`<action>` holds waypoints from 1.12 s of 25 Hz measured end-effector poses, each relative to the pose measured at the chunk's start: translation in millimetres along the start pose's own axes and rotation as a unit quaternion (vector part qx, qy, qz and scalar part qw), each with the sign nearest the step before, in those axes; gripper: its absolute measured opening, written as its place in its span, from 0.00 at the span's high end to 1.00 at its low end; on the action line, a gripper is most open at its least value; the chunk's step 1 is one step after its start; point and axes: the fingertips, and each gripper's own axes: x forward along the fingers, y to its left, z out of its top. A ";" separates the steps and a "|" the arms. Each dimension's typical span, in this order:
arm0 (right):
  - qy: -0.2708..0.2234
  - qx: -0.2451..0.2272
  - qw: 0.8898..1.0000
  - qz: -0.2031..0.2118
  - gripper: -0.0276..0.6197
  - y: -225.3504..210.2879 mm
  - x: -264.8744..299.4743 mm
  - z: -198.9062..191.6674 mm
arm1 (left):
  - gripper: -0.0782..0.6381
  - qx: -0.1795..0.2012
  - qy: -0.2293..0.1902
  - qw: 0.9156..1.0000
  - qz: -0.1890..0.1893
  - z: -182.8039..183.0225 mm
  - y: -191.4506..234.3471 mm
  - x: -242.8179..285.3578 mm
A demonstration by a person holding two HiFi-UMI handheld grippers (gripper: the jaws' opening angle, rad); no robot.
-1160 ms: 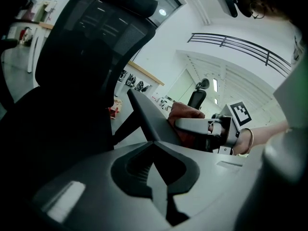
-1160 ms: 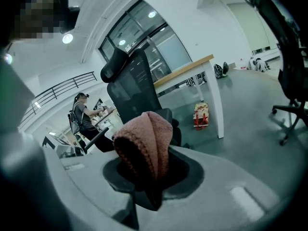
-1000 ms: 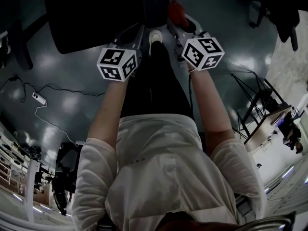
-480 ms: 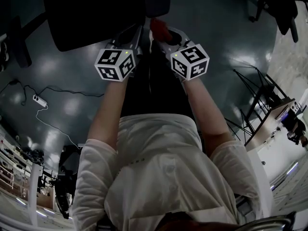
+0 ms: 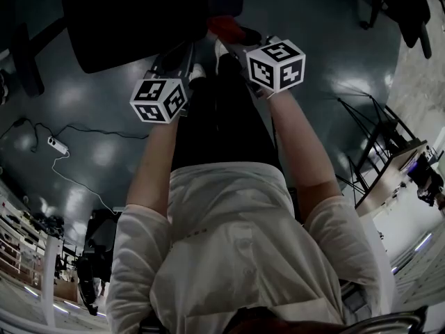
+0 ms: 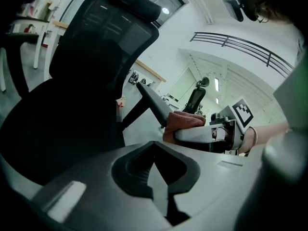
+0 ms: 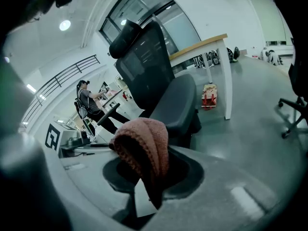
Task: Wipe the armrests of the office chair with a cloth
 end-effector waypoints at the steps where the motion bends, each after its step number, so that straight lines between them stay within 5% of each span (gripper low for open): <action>1: 0.000 0.003 1.000 -0.005 0.85 -5.4 -4.0 0.0 | 0.87 -0.001 0.001 1.000 -0.003 -0.8 -3.3 1.5; 9: -0.006 0.039 0.993 -0.116 0.85 -75.6 -39.8 4.7 | 0.87 -0.005 -0.006 1.000 -0.009 10.6 -14.4 15.4; 13: -0.024 0.035 0.986 -0.164 0.85 -114.9 -52.9 41.4 | 0.87 -0.014 -0.017 1.000 -0.005 24.8 -17.4 23.7; 21: -0.060 -0.077 0.988 -0.123 0.85 -131.3 4.4 194.3 | 0.87 -0.027 -0.027 0.999 -0.010 47.8 -23.6 42.0; 28: -0.024 -0.131 0.988 -0.072 0.85 -118.4 76.1 248.1 | 0.87 -0.044 -0.033 0.998 -0.006 52.2 -26.6 48.3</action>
